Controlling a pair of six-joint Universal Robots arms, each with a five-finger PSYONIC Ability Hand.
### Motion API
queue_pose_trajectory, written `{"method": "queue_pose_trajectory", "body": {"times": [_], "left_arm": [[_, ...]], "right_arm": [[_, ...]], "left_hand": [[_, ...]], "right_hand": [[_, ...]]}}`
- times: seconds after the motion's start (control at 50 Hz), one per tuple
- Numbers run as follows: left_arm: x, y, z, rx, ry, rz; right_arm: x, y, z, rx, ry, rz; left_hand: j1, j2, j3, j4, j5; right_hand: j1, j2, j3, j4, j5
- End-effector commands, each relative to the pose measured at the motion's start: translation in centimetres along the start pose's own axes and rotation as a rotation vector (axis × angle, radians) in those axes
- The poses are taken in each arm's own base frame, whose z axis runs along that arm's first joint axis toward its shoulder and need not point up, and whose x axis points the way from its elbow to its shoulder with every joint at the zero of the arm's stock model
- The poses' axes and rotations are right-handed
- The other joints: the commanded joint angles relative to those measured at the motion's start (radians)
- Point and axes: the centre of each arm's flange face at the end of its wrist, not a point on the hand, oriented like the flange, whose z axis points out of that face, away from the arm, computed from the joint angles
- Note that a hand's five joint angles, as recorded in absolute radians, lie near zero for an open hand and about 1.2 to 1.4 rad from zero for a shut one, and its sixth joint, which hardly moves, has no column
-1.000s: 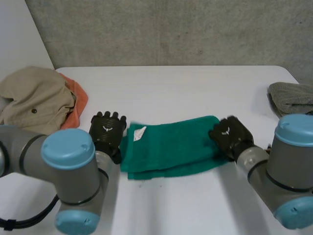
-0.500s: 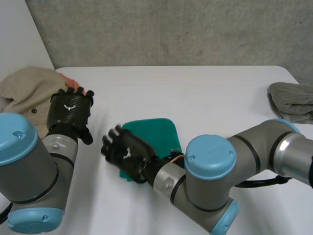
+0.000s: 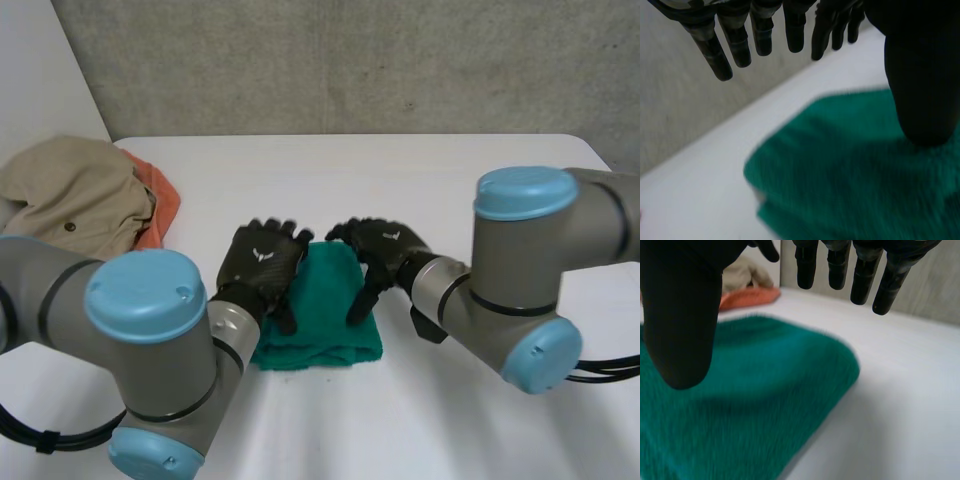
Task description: Fold the laundry.
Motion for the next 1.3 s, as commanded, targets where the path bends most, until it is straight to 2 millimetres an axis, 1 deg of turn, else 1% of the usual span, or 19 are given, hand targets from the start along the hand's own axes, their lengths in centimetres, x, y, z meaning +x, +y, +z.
{"method": "queue_pose_trajectory", "body": {"times": [0.02, 0.12, 0.18, 0.24, 0.26, 0.36, 0.38, 0.4, 0.48, 0.5, 0.56, 0.58, 0.66, 0.74, 0.92, 1.08, 1.18, 1.22, 1.3], "left_arm": [[-1.9, 3.2, 0.8, -0.195, -0.088, 0.078], [-1.8, 3.1, 0.9, -0.196, -0.073, 0.124], [-1.7, 2.3, 0.8, -0.167, -0.066, 0.124], [-1.8, 0.2, 0.7, -0.099, -0.058, 0.112], [-1.9, -1.6, 0.5, -0.043, -0.044, 0.103], [-2.4, -6.0, -0.3, 0.108, 0.016, 0.083], [-2.5, -6.7, -0.4, 0.132, 0.025, 0.081], [-2.6, -8.0, -0.8, 0.177, 0.055, 0.079], [-2.7, -9.8, -1.4, 0.232, 0.136, 0.076], [-2.9, -10.0, -1.5, 0.233, 0.15, 0.075], [-3.5, -10.4, -1.7, 0.21, 0.211, 0.058], [-3.5, -10.5, -1.7, 0.204, 0.231, 0.052], [-3.2, -11.2, -2.1, 0.194, 0.308, 0.016], [-3.4, -11.8, -2.1, 0.207, 0.32, -0.005], [-3.2, -11.7, -2.1, 0.204, 0.326, -0.012], [-3.1, -11.5, -2.0, 0.198, 0.329, -0.016], [-3.1, -11.4, -2.0, 0.194, 0.33, -0.017], [-3.0, -11.3, -2.1, 0.191, 0.333, -0.017], [-2.8, -11.1, -2.2, 0.183, 0.339, -0.017]], "right_arm": [[0.1, 3.0, 1.9, -0.121, -0.007, -0.057], [0.0, 2.7, 1.8, -0.117, -0.004, -0.168], [-0.2, 1.1, 0.9, -0.077, 0.008, -0.214], [-0.4, -1.3, -0.7, 0.003, 0.044, -0.233], [-0.5, -1.8, -1.1, 0.028, 0.053, -0.24], [-0.6, -2.7, -2.8, 0.171, 0.114, -0.284], [-0.8, -2.9, -3.6, 0.217, 0.129, -0.294], [-0.8, -2.8, -3.9, 0.234, 0.135, -0.298], [-2.1, -0.4, -4.9, 0.251, 0.116, -0.333], [-2.9, 0.8, -5.1, 0.243, 0.094, -0.353], [-5.2, 3.0, -5.2, 0.239, 0.033, -0.4], [-6.6, 4.2, -5.1, 0.238, -0.004, -0.423], [-8.0, 6.5, -4.3, 0.213, -0.05, -0.455], [-8.2, 7.7, -3.0, 0.2, -0.058, -0.474], [-7.9, 8.5, -0.5, 0.209, -0.035, -0.56], [-7.8, 7.6, 1.0, 0.25, -0.006, -0.599], [-7.8, 7.4, 2.1, 0.268, -0.006, -0.596], [-7.8, 7.1, 2.5, 0.28, -0.005, -0.598], [-7.8, 6.4, 3.4, 0.306, -0.002, -0.595]], "left_hand": [[0.005, 0.013, 0.007, 0.014, -0.002], [-0.007, 0.001, -0.005, 0.003, -0.014], [-0.01, -0.002, -0.008, 0.0, -0.017], [-0.016, -0.008, -0.014, -0.006, -0.023], [-0.016, -0.008, -0.014, -0.006, -0.023], [-0.01, -0.002, -0.008, 0.0, -0.017], [-0.007, 0.001, -0.005, 0.003, -0.014], [0.004, 0.012, 0.007, 0.014, -0.002], [0.016, 0.024, 0.018, 0.026, 0.01], [0.019, 0.027, 0.021, 0.029, 0.013], [0.019, 0.027, 0.021, 0.029, 0.013], [0.019, 0.027, 0.021, 0.029, 0.013], [0.022, 0.03, 0.024, 0.032, 0.016], [0.025, 0.033, 0.027, 0.035, 0.018], [0.022, 0.03, 0.024, 0.032, 0.016], [0.019, 0.027, 0.021, 0.029, 0.013], [0.019, 0.027, 0.021, 0.029, 0.013], [0.019, 0.027, 0.021, 0.029, 0.013], [0.019, 0.027, 0.021, 0.029, 0.013]], "right_hand": [[-0.028, -0.047, -0.04, -0.059, -0.063], [-0.028, -0.047, -0.04, -0.059, -0.063], [-0.028, -0.047, -0.04, -0.059, -0.063], [-0.028, -0.047, -0.04, -0.059, -0.063], [-0.028, -0.047, -0.04, -0.059, -0.063], [-0.028, -0.047, -0.04, -0.059, -0.063], [-0.028, -0.047, -0.04, -0.059, -0.063], [-0.028, -0.047, -0.04, -0.059, -0.063], [-0.028, -0.047, -0.04, -0.059, -0.063], [-0.028, -0.047, -0.04, -0.059, -0.063], [-0.028, -0.047, -0.04, -0.059, -0.063], [-0.028, -0.047, -0.04, -0.059, -0.063], [-0.028, -0.047, -0.04, -0.059, -0.063], [-0.028, -0.047, -0.04, -0.059, -0.063], [-0.028, -0.047, -0.04, -0.059, -0.063], [-0.028, -0.047, -0.04, -0.059, -0.063], [0.106, 0.086, 0.093, 0.074, 0.071], [0.22, 0.2, 0.207, 0.188, 0.185], [0.273, 0.254, 0.261, 0.242, 0.238]]}}
